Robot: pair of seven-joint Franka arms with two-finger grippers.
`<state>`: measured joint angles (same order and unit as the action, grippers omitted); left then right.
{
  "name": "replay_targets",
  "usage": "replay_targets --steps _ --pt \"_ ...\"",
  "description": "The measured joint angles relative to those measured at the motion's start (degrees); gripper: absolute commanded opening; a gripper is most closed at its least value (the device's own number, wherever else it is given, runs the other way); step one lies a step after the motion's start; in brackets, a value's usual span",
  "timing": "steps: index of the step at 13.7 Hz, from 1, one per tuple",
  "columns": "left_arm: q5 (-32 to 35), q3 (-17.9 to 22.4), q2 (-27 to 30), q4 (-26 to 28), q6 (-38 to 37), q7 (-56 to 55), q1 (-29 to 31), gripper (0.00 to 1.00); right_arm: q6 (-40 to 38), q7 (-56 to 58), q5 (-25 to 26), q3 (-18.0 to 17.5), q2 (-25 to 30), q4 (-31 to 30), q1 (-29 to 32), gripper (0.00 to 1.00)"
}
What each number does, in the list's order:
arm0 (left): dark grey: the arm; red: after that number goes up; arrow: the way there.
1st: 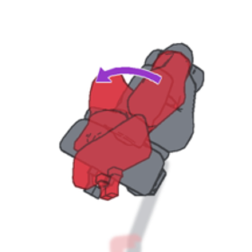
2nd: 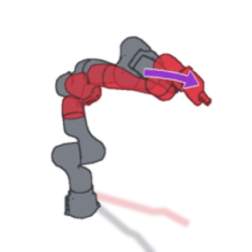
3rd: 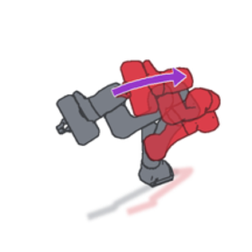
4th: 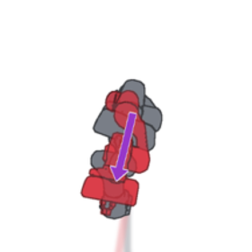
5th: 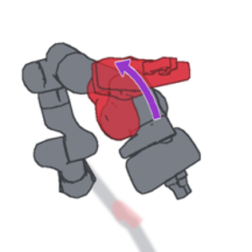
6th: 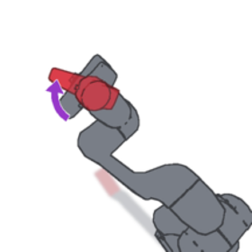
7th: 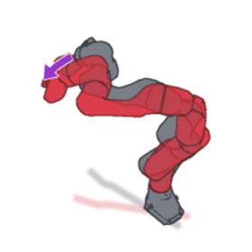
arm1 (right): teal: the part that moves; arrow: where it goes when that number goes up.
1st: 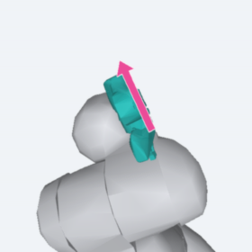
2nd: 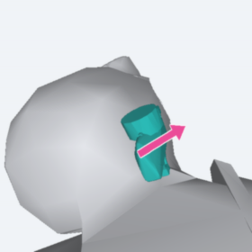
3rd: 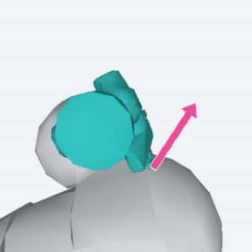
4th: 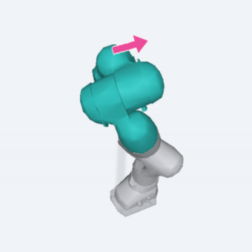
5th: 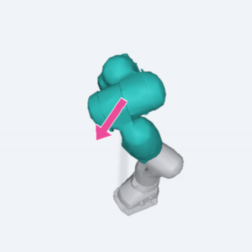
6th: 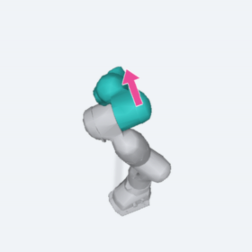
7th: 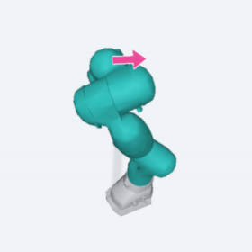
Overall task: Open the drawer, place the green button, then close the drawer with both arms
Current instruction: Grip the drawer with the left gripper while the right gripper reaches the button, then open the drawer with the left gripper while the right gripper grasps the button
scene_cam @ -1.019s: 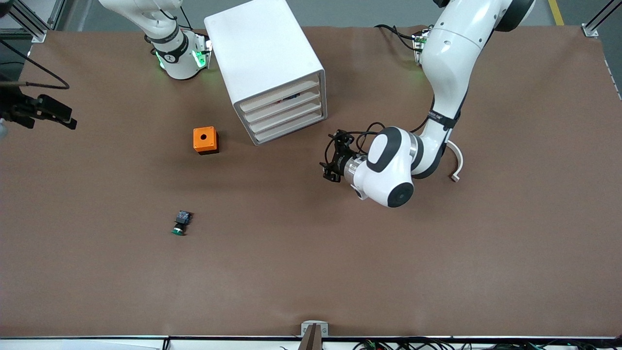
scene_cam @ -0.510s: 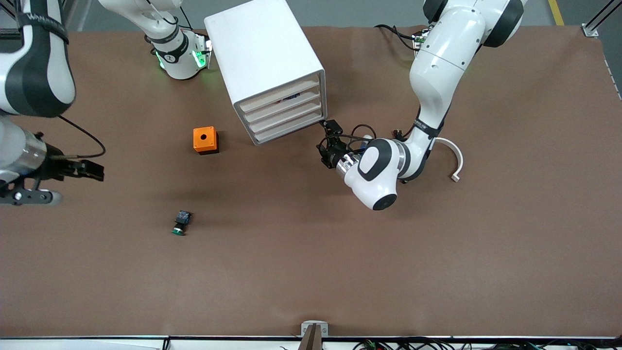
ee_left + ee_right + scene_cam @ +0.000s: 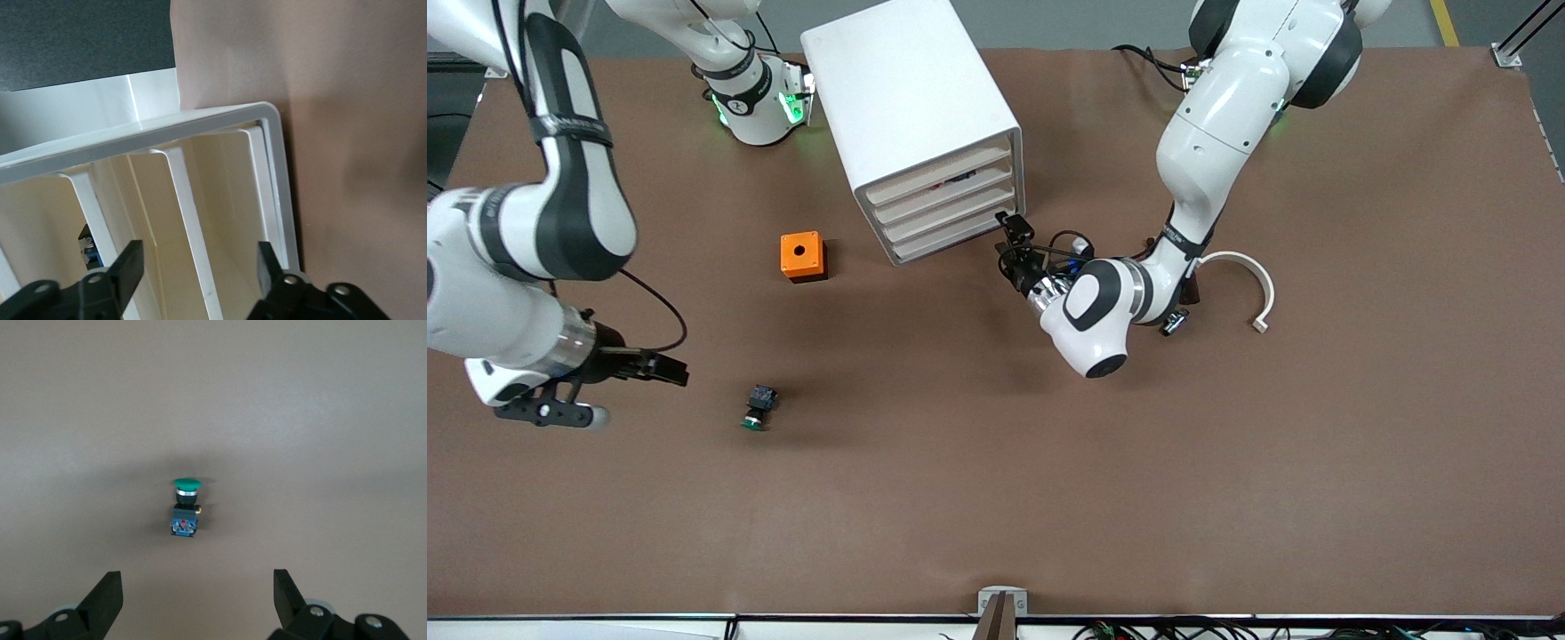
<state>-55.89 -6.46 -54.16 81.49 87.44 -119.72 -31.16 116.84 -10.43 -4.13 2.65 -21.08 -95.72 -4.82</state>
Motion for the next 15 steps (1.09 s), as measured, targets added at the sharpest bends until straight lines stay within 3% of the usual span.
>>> replay_targets --steps 3,6,7,9,11,13,15 --pt "-0.39 -1.5 -0.56 0.03 -0.08 -1.33 -0.53 0.56 6.95 -3.15 -0.02 0.01 -1.57 -5.23 -0.73 1.0" --pt "-0.45 -2.03 -1.71 0.03 -0.1 -2.6 -1.85 0.52 10.25 -7.24 -0.02 0.0 -3.82 -6.41 -1.46 1.0" --pt "-0.48 -2.05 -2.1 0.03 -0.1 -3.03 -2.26 0.47 11.83 -8.48 -0.02 0.0 -4.67 -6.7 -1.94 1.0" --pt "-0.51 -2.16 -2.82 0.03 -0.1 -3.7 -2.7 0.26 16.54 -9.45 -0.02 0.0 -6.28 -8.41 -2.74 1.0" --pt "-0.54 -3.06 -3.22 0.02 -0.14 -3.73 -2.75 0.14 20.44 -9.74 -0.02 0.0 -8.13 -10.17 -3.46 1.0" --pt "-0.75 -3.86 -3.25 -0.01 -0.56 -3.9 -2.79 0.07 21.84 -9.83 -0.02 0.03 -10.06 -10.56 -3.85 1.0" --pt "-1.64 -3.63 -3.35 0.12 -1.04 -4.62 -2.72 0.07 22.31 -9.83 0.09 0.05 -11.53 -10.55 -4.22 0.99"
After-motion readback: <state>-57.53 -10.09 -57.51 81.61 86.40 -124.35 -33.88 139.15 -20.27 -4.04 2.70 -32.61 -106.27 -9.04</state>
